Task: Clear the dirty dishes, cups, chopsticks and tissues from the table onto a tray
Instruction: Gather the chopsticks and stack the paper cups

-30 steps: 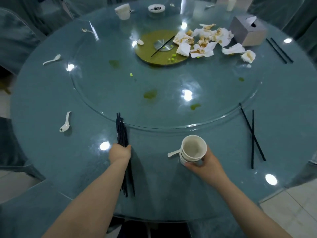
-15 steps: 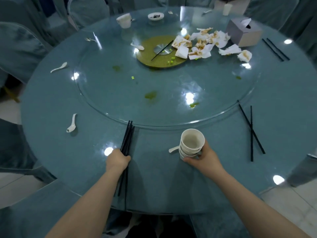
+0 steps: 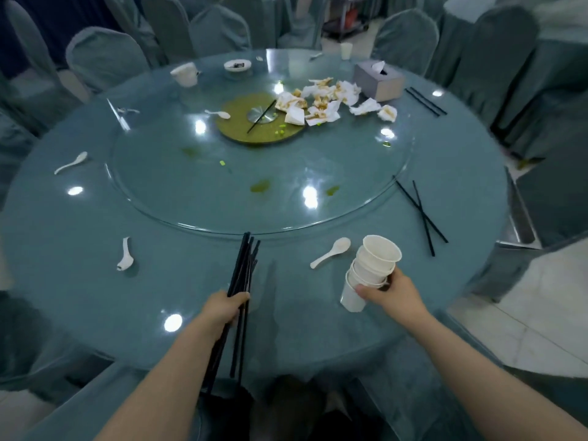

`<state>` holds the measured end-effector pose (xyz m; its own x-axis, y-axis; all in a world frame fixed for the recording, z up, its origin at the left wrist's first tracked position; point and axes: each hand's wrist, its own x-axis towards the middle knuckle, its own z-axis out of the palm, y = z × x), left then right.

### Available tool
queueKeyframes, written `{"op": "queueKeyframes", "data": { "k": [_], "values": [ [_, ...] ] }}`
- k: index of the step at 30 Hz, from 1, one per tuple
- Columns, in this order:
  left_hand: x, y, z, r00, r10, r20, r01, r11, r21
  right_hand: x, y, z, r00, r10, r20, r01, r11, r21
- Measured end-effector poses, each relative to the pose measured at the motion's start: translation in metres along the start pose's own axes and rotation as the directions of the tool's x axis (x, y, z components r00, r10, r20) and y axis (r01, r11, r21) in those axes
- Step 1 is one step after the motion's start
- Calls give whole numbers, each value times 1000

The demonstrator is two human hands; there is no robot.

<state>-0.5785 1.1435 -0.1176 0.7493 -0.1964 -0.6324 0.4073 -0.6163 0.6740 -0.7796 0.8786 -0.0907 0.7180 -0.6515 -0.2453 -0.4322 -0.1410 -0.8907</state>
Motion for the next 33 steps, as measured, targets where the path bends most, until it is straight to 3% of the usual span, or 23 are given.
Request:
{"op": "queueKeyframes", "data": {
  "k": [4,8,15,21,33],
  "values": [
    [-13,4,-6,984,-110,141,147,945,-291,-27,3,-2,996,8,-88,-5,999,32],
    [-19,5,-11,951,-114,288,243,853,-462,-48,6,-8,992,8,-123,-2,999,47],
    [-30,11,-6,877,-72,475,336,798,-501,-77,3,-23,983,-18,-184,28,998,51],
    [-46,31,16,821,69,567,359,711,-605,-96,-5,-43,972,-44,-231,62,996,68],
    [-128,105,135,744,169,646,310,770,-559,-162,-12,-171,891,-141,-431,175,984,41]
  ]
}}
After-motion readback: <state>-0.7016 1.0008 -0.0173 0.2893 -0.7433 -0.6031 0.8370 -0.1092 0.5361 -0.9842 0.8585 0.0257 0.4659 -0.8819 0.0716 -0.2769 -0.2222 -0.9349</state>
